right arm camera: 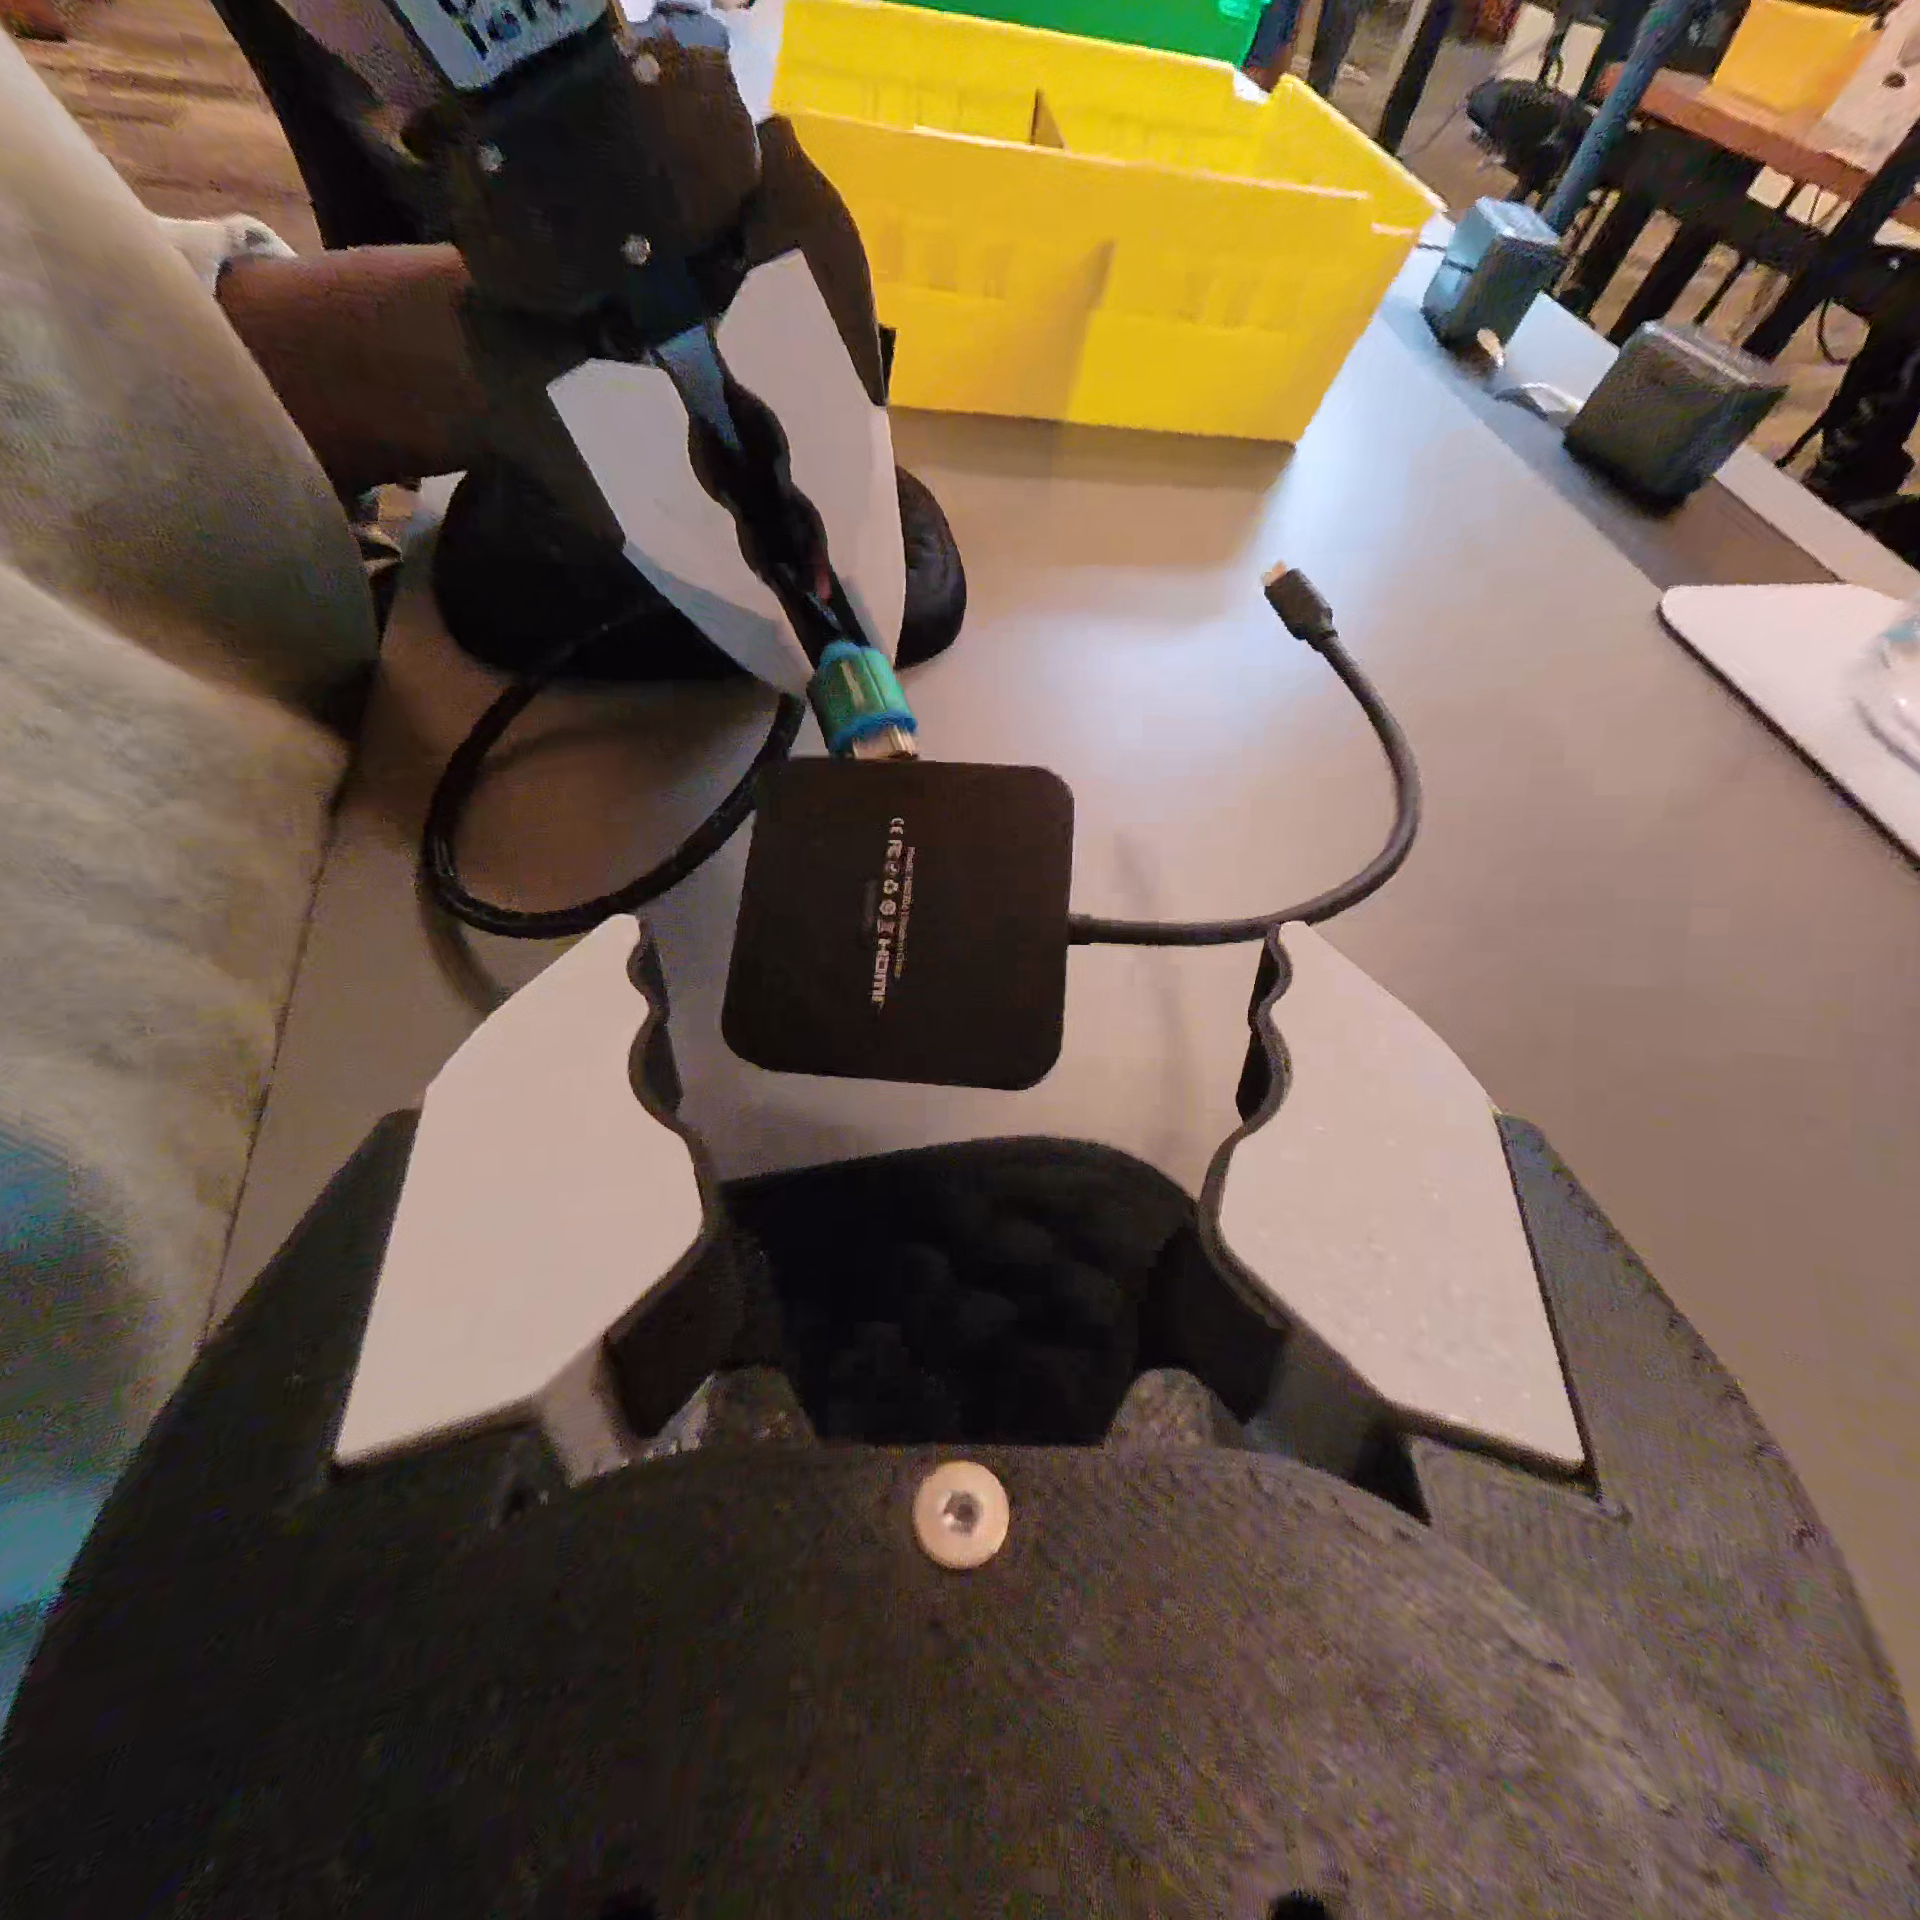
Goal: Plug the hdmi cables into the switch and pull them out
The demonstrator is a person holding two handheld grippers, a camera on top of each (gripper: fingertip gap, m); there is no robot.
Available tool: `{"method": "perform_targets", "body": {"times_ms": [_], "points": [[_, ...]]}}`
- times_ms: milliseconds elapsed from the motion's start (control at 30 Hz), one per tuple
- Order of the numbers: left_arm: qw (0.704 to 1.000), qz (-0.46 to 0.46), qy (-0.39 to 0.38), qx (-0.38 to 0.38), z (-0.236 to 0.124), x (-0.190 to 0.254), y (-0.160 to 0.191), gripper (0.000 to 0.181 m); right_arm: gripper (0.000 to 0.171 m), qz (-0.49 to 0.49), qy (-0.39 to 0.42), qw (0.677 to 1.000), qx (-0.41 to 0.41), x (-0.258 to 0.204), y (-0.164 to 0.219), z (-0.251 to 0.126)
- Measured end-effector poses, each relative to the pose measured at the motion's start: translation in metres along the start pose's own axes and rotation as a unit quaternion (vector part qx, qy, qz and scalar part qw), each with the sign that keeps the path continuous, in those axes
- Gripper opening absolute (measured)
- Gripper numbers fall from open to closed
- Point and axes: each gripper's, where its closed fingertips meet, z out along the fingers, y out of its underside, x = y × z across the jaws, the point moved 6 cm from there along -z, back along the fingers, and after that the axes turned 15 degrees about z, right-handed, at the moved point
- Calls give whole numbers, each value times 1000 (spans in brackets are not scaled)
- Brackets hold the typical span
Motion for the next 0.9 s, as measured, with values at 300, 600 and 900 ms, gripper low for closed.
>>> {"method": "perform_targets", "body": {"times_ms": [300,600,900], "points": [[998,4,57,-40,-2,4,2,11,97,40,34,989,-135,-13,24,6],[999,-32,40,1,-51,-9,-7,11,88,108,158,965,-179,-47,31,51],[999,-31,31,7,-50,-9,-5,11,68,127,135,960,-212,-44,28,76]]}}
